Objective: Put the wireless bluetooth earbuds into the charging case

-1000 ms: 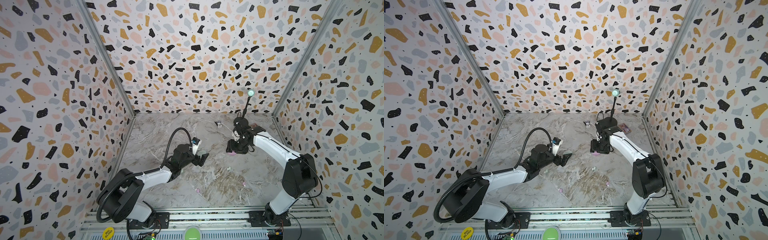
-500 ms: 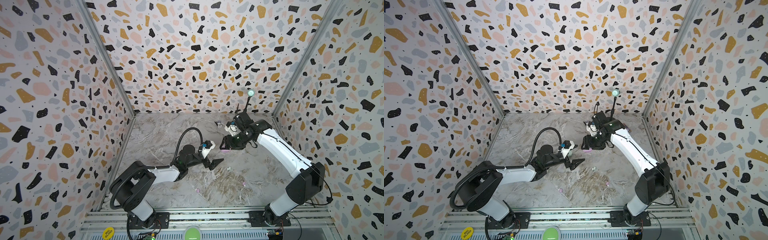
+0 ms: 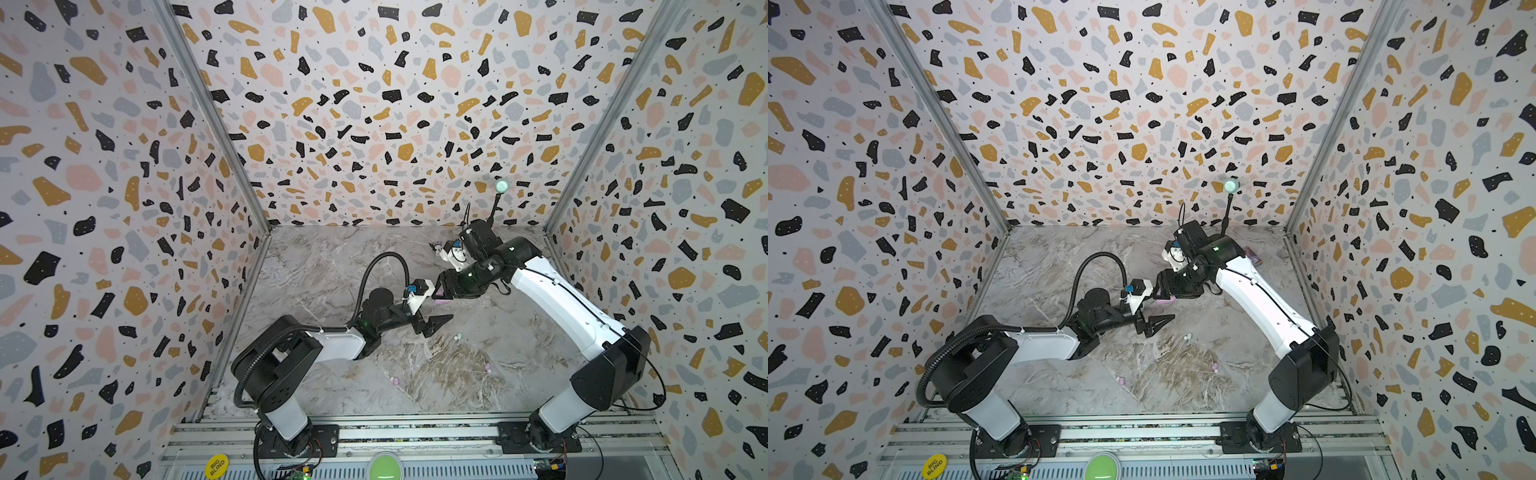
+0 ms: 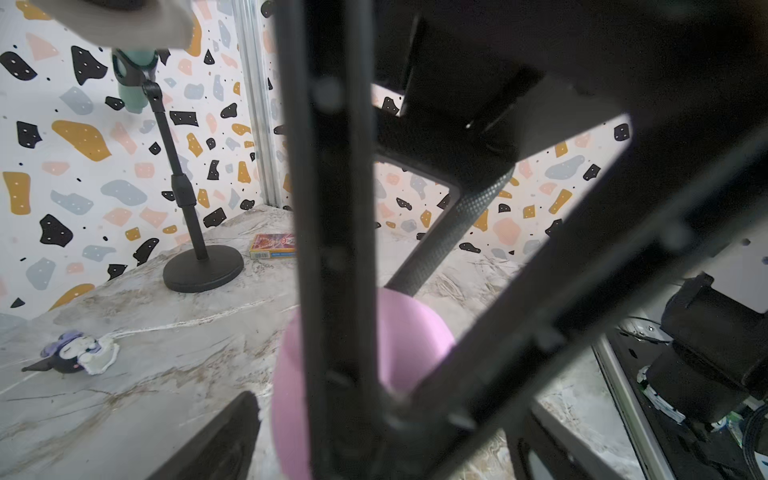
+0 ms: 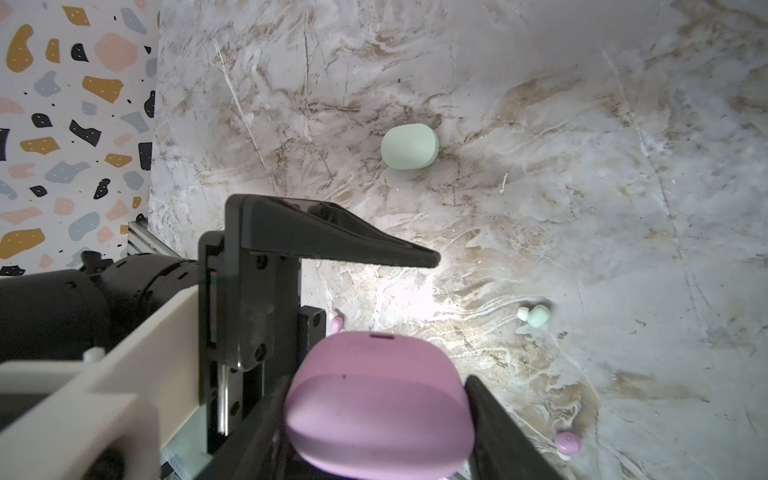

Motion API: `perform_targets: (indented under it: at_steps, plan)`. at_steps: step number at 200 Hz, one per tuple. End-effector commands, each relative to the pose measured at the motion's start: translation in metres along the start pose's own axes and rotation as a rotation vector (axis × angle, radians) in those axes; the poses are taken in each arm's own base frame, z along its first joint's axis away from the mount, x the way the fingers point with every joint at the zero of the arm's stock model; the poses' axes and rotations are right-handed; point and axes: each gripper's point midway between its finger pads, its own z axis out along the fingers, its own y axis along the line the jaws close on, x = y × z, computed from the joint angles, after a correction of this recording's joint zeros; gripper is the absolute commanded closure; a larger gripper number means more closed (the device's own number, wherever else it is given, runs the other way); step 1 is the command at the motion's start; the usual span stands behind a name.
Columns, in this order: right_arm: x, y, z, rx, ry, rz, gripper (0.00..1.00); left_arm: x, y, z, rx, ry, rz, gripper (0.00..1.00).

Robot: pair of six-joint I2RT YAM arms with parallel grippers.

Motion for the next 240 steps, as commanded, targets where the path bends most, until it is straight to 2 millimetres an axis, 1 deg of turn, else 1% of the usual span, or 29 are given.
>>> perform_targets:
  at_steps: [1, 28, 80, 133, 186, 240]
  plan:
    - [0.002, 0.0, -0.003, 0.029, 0.009, 0.009, 0.5, -0.031, -0.001, 0.0, -0.008, -0.088, 0.056, 0.12]
    - [0.003, -0.004, -0.002, 0.057, 0.007, 0.025, 0.5, -0.036, 0.001, 0.0, -0.022, -0.094, 0.059, 0.17]
    - [0.002, -0.003, -0.002, 0.078, -0.004, 0.045, 0.51, -0.041, 0.004, 0.001, -0.034, -0.1, 0.066, 0.27]
    - [0.0, 0.004, -0.002, 0.043, -0.015, 0.052, 0.52, -0.044, 0.004, 0.002, -0.031, -0.105, 0.074, 0.29]
    - [-0.003, 0.01, -0.004, 0.017, -0.023, 0.062, 0.52, -0.033, 0.0, 0.005, -0.012, -0.072, 0.082, 0.28]
    - [-0.002, 0.011, -0.005, 0.01, -0.023, 0.067, 0.52, -0.031, -0.001, 0.005, -0.01, -0.065, 0.094, 0.28]
